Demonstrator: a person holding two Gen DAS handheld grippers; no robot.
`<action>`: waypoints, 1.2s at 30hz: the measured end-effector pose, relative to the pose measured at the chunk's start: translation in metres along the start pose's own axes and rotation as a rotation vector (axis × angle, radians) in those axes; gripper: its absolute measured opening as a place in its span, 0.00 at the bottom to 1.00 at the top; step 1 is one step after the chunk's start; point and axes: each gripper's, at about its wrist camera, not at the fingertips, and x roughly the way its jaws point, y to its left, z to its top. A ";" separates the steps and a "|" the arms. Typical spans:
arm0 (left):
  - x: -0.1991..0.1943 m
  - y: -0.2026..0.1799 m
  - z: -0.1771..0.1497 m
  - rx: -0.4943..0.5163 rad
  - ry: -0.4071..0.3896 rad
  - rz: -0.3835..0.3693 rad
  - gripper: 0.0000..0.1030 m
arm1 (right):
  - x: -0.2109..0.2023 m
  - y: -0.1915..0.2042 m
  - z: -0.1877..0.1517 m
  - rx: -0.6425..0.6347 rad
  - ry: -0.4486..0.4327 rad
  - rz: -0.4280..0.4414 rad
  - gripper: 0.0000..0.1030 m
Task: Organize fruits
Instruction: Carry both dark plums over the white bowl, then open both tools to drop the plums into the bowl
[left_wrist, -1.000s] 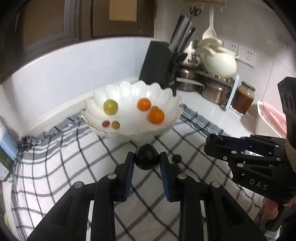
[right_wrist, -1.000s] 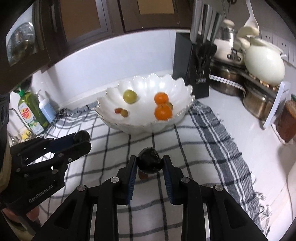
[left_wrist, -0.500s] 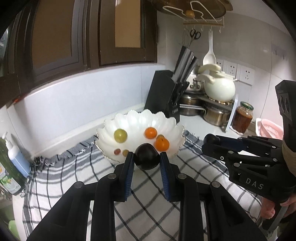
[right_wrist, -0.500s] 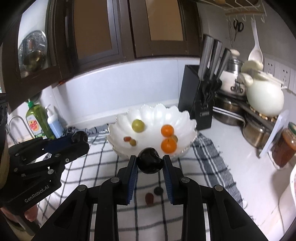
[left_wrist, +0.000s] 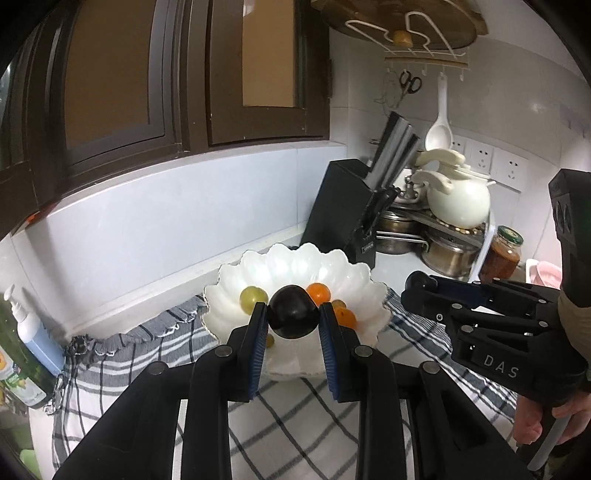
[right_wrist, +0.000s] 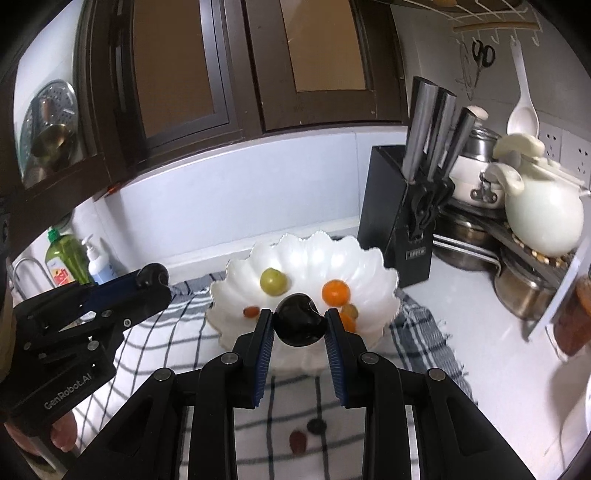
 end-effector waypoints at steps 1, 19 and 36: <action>0.003 0.001 0.002 -0.002 0.002 -0.002 0.27 | 0.004 -0.001 0.005 0.000 0.003 -0.004 0.29; 0.073 0.018 0.043 -0.041 0.107 -0.014 0.27 | 0.073 -0.017 0.051 -0.026 0.101 -0.024 0.29; 0.154 0.028 0.052 -0.041 0.261 -0.003 0.28 | 0.150 -0.046 0.057 0.001 0.277 -0.061 0.29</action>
